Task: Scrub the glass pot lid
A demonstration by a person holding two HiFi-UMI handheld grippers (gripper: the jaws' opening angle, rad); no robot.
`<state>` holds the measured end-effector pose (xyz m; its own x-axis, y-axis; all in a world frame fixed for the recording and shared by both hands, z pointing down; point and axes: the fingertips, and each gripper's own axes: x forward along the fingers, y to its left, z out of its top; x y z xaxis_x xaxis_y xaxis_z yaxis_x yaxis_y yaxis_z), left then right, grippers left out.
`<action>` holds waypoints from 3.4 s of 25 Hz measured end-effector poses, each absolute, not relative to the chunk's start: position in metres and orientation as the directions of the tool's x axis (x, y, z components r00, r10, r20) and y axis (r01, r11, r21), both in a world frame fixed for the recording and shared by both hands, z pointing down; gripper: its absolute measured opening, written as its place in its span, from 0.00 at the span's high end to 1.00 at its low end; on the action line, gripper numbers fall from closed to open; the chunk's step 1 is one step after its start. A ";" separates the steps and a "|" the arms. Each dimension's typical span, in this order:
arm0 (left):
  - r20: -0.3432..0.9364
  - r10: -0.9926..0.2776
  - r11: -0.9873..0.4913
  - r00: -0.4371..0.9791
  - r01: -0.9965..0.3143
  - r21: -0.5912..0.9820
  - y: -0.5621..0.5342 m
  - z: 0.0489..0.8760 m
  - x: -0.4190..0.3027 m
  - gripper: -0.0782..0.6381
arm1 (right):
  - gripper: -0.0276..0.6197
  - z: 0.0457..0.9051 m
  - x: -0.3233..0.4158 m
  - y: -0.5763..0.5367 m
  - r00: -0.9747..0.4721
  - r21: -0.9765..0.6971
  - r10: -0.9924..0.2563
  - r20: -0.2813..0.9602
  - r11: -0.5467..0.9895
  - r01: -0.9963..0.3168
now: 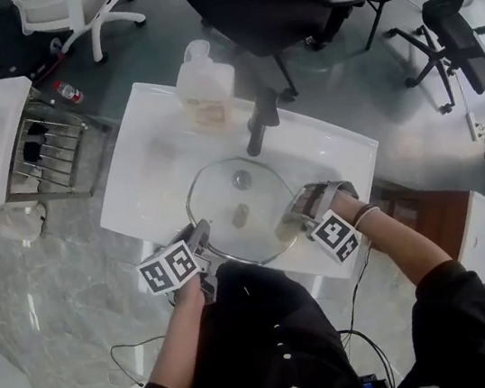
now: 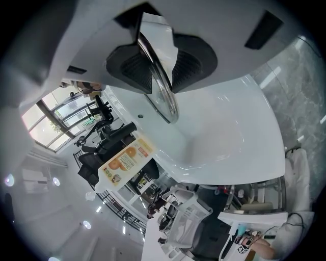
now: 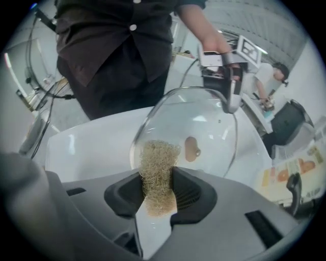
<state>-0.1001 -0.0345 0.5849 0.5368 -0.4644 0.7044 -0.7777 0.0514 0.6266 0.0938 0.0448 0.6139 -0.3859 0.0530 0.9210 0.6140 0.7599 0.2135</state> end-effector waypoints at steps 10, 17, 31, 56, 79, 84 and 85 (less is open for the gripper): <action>0.685 -0.503 0.047 0.526 -0.775 0.630 -0.038 0.583 -0.106 0.67 | 0.73 0.596 -0.002 -0.041 -0.624 0.315 -0.212 0.752 0.947 0.057; 0.629 -0.575 0.114 0.523 -0.710 0.695 -0.048 0.578 -0.121 0.76 | 0.73 0.600 -0.060 -0.074 -0.658 0.362 -0.314 0.684 0.930 -0.068; 0.555 -0.590 0.075 0.587 -0.644 0.761 -0.047 0.578 -0.122 0.79 | 0.73 0.609 -0.086 -0.068 -0.664 0.427 -0.340 0.666 0.904 -0.034; 0.625 -0.534 0.072 0.570 -0.705 0.705 -0.044 0.583 -0.122 0.79 | 0.73 0.594 -0.044 0.008 -0.629 0.480 -0.243 0.739 0.844 0.239; 0.667 -0.517 0.074 0.537 -0.748 0.659 -0.057 0.585 -0.123 0.79 | 0.73 0.584 0.036 0.068 -0.561 0.412 -0.117 0.820 0.801 0.435; 0.674 -0.508 0.079 0.537 -0.750 0.657 -0.058 0.587 -0.123 0.79 | 0.73 0.588 0.045 0.069 -0.538 0.406 -0.120 0.835 0.794 0.453; 0.678 -0.506 0.077 0.534 -0.755 0.652 -0.058 0.587 -0.123 0.79 | 0.73 0.588 0.045 0.069 -0.535 0.406 -0.121 0.836 0.792 0.455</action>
<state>-0.1227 -0.0579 0.5866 0.5336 -0.5059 0.6777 -0.7545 0.0772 0.6517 0.0450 0.0689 0.5879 -0.5351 -0.1215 0.8360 0.4552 0.7922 0.4065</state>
